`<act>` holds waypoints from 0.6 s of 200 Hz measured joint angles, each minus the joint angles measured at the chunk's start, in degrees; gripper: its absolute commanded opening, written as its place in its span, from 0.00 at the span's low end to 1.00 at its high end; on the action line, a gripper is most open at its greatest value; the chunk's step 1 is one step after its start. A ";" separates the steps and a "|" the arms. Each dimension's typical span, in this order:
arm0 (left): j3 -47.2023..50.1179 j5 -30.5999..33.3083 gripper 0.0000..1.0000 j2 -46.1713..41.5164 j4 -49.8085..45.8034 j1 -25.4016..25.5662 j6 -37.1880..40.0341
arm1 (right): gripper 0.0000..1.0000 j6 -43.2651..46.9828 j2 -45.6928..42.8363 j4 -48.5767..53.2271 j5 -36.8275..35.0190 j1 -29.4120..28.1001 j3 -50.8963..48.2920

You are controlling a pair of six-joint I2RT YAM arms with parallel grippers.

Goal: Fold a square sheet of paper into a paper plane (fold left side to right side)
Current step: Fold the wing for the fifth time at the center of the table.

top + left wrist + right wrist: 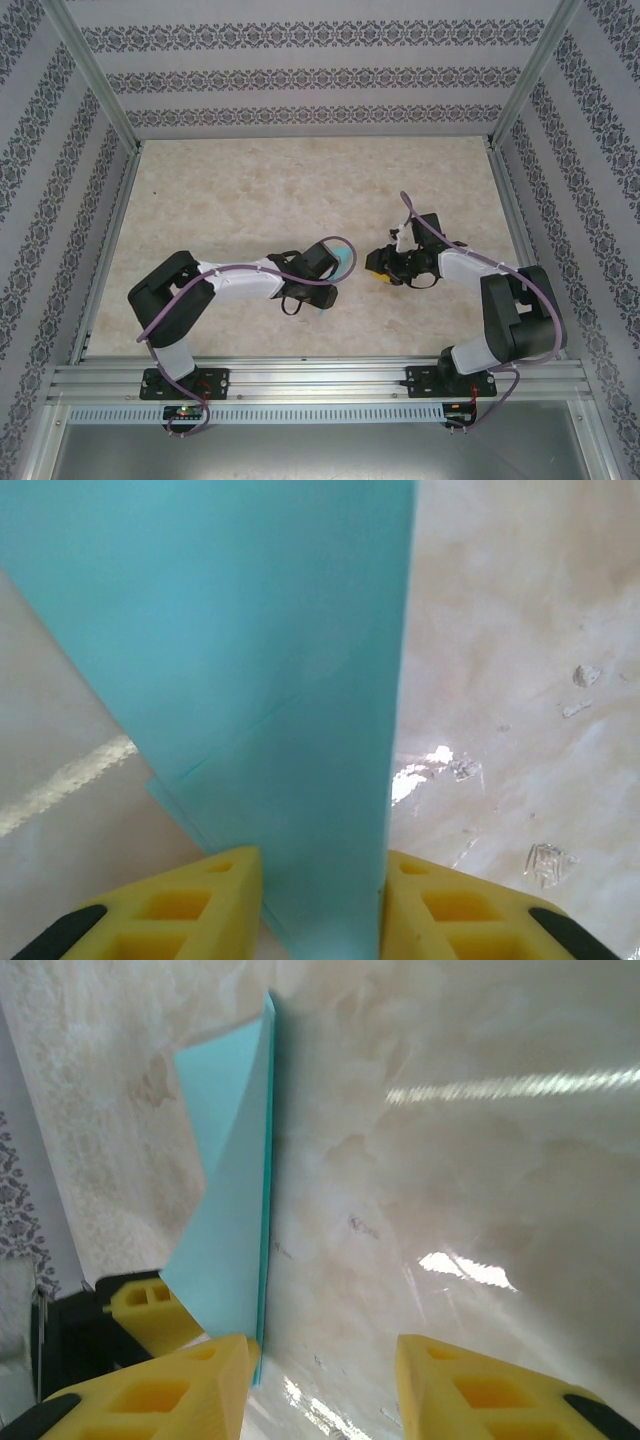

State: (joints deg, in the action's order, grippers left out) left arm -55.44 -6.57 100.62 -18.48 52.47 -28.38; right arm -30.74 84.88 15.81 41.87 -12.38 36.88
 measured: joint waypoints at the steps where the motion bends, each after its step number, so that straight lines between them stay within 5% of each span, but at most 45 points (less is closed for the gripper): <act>1: 0.07 -0.09 0.34 -0.04 0.09 -0.04 -0.07 | 0.43 0.00 0.00 -0.09 0.00 -0.15 -0.07; 120: 10.38 -11.19 0.29 -3.87 14.34 -6.80 -5.51 | 0.33 -8.70 3.23 -15.19 -0.55 -11.98 -1.79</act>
State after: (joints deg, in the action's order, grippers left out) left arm -45.06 -17.76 96.75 -4.14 45.67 -33.89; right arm -39.44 88.12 0.62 41.32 -24.36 35.09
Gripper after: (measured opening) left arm 0.293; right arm 0.335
